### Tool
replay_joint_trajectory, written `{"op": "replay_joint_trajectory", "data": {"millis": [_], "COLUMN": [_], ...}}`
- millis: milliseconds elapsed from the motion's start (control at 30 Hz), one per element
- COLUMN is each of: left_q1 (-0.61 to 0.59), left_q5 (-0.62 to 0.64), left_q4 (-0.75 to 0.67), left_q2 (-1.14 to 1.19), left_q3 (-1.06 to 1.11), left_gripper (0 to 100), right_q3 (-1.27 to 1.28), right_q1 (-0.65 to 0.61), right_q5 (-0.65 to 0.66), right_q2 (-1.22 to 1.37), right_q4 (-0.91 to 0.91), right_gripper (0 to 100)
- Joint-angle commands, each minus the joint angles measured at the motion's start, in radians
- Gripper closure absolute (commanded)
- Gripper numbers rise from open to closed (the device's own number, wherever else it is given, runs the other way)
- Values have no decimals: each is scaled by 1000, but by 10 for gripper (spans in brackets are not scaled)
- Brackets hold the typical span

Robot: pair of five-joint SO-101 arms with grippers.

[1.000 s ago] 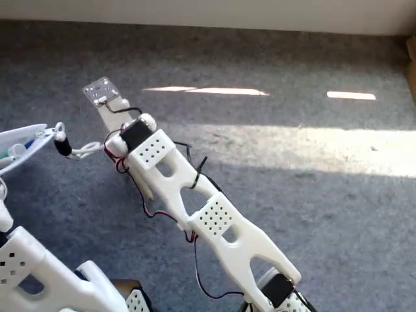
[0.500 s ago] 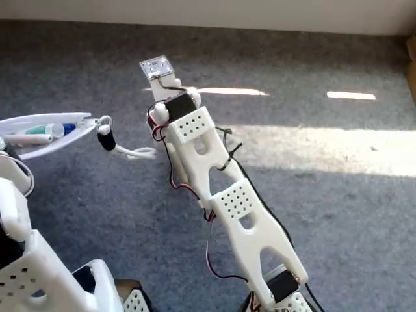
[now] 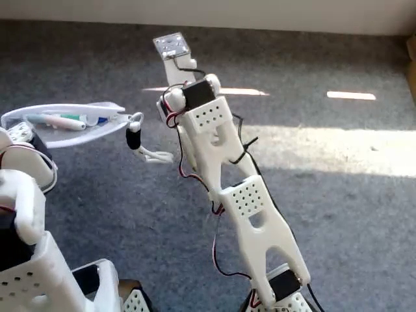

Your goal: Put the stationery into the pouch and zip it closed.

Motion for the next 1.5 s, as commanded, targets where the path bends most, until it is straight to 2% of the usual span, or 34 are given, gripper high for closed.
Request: {"op": "replay_joint_trajectory", "data": {"millis": [0,433,600,867,1300,1467], "left_q1": [90,275,335,338,340,340], "left_q5": [18,32,-14,-51,-135,-137], "left_q4": [2,26,71,120,115,109], "left_q2": [-1,-2,-1,1,-1,-1], "left_q3": [-117,-148,-140,-128,70,145], "left_gripper": [993,993,993,993,993,993], "right_q3": [53,728,895,1101,1403,1569], "right_q1": [36,94,94,94,88,88], "right_q5": [11,11,11,6,6,12], "right_q2": [-177,-737,-898,-1061,-1294,-1339], "right_q4": [24,21,21,15,12,-85], "right_gripper": [994,994,994,994,994,994]}}
